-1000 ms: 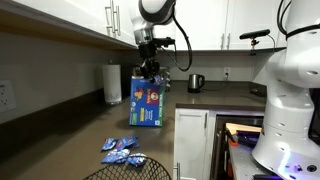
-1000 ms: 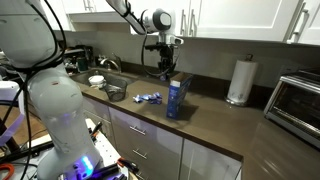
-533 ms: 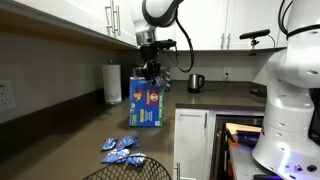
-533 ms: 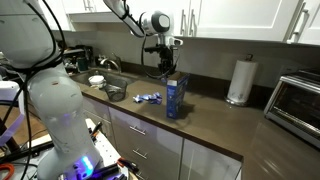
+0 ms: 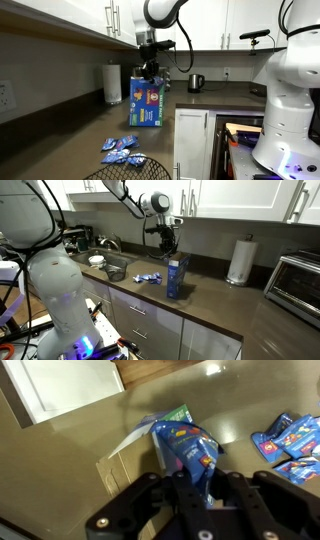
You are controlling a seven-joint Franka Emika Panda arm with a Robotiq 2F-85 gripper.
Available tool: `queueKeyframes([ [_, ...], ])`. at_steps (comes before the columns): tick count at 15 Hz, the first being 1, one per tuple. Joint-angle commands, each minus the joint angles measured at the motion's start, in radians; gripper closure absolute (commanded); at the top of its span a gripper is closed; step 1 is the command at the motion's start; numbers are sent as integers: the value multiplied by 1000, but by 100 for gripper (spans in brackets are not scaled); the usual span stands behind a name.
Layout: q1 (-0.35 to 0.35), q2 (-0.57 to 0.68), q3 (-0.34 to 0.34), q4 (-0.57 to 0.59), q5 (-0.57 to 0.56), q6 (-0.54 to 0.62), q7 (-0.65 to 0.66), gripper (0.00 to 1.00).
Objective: Put a blue packet in the box
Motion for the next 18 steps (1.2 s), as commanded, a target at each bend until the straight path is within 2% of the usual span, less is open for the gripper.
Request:
queueKeyframes([
  [1, -8, 0, 8, 0, 0, -1, -2, 91],
  [2, -7, 0, 8, 1, 7, -2, -9, 97],
  [3, -6, 1, 7, 2, 16, -7, -22, 97],
  [4, 36, -72, 53, 6, 42, -101, 28, 97],
  [7, 74, -156, 102, -39, 89, -188, 43, 97],
  [12, 127, -311, 211, -113, 116, -293, 191, 96],
  [13, 88, -204, 186, 11, 81, -304, 159, 96],
  [18, 42, -148, 156, 90, 57, -283, 157, 96],
])
